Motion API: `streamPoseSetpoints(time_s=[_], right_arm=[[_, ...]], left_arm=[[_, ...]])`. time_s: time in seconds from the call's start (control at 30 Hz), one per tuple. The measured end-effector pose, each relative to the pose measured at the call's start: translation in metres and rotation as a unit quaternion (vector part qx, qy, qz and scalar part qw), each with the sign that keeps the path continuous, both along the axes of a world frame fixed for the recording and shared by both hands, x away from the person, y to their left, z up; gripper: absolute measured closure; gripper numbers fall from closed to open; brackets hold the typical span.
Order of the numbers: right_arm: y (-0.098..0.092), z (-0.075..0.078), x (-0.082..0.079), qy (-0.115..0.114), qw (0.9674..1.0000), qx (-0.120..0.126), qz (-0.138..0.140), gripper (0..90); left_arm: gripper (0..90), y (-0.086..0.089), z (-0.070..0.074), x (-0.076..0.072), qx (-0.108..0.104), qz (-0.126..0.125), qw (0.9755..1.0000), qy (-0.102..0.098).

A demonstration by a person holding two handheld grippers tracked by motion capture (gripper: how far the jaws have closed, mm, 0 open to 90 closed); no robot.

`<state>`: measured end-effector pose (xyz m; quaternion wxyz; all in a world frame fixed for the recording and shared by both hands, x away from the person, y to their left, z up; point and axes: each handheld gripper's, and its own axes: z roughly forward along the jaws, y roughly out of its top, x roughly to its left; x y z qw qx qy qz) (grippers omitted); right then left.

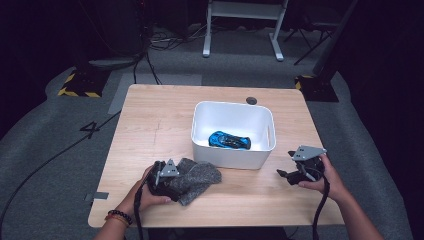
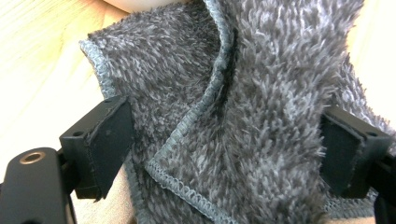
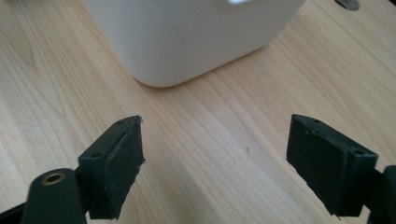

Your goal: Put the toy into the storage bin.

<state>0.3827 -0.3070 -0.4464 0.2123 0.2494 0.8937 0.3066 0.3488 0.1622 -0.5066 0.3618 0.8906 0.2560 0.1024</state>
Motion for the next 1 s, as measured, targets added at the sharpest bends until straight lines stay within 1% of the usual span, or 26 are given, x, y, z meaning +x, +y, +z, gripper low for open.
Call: streamPoseSetpoints(time_s=[0.03,0.13,0.23,0.27,0.3,0.37,0.47,0.57,0.67,0.8,0.83,0.87,0.9,1.0], right_arm=[[0.0,0.0,0.0,0.0,1.0,0.0,0.0,19.2],[-0.005,-0.008,-0.003,0.007,1.0,-0.007,-0.002,19.1],[-0.009,-0.011,-0.005,0.009,0.9999,-0.006,-0.007,19.1],[-0.013,-0.014,-0.006,0.013,0.9999,-0.002,-0.009,19.1],[-0.013,-0.014,-0.006,0.013,0.9999,-0.002,-0.009,19.1],[-0.019,-0.018,-0.009,0.016,0.9998,0.0,-0.012,19.0],[-0.024,-0.022,-0.012,0.021,0.9996,0.006,-0.015,18.9],[-0.031,-0.029,-0.014,0.031,0.9993,0.01,-0.018,18.8],[-0.038,-0.037,-0.018,0.037,0.9989,0.014,-0.024,18.7],[-0.048,-0.047,-0.022,0.047,0.9979,0.026,-0.035,18.1],[-0.054,-0.05,-0.024,0.055,0.9965,0.047,-0.04,18.0],[-0.054,-0.05,-0.024,0.055,0.9965,0.047,-0.04,18.0],[-0.056,-0.052,-0.025,0.06,0.9956,0.057,-0.043,17.9],[-0.064,-0.056,-0.027,0.066,0.993,0.082,-0.052,16.8]], left_arm=[[14.1,0.0,0.0,0.0,0.0,0.0,1.0,0.0],[14.1,0.0,0.0,0.0,0.0,0.0,1.0,0.0],[14.2,0.0,0.0,0.0,0.0,0.0,1.0,0.0],[14.2,0.0,0.0,0.0,0.0,0.0,1.0,0.0],[14.2,0.0,0.0,0.0,0.0,0.0,1.0,0.0],[14.2,0.0,0.0,0.0,0.0,0.0,1.0,0.0],[14.2,0.0,0.0,0.0,-0.001,0.001,1.0,0.0],[14.1,0.0,0.0,0.0,-0.001,0.001,1.0,0.001],[14.1,0.0,0.0,0.0,-0.001,0.001,1.0,0.001],[14.1,0.0,0.0,0.0,-0.001,0.001,1.0,0.001],[14.1,0.0,0.0,0.0,-0.001,0.0,1.0,0.001],[14.1,0.0,0.0,0.0,-0.001,0.001,1.0,0.001],[14.1,0.0,0.0,0.0,-0.001,0.0,1.0,0.001],[14.1,0.0,0.0,0.0,-0.001,0.001,1.0,0.001]])
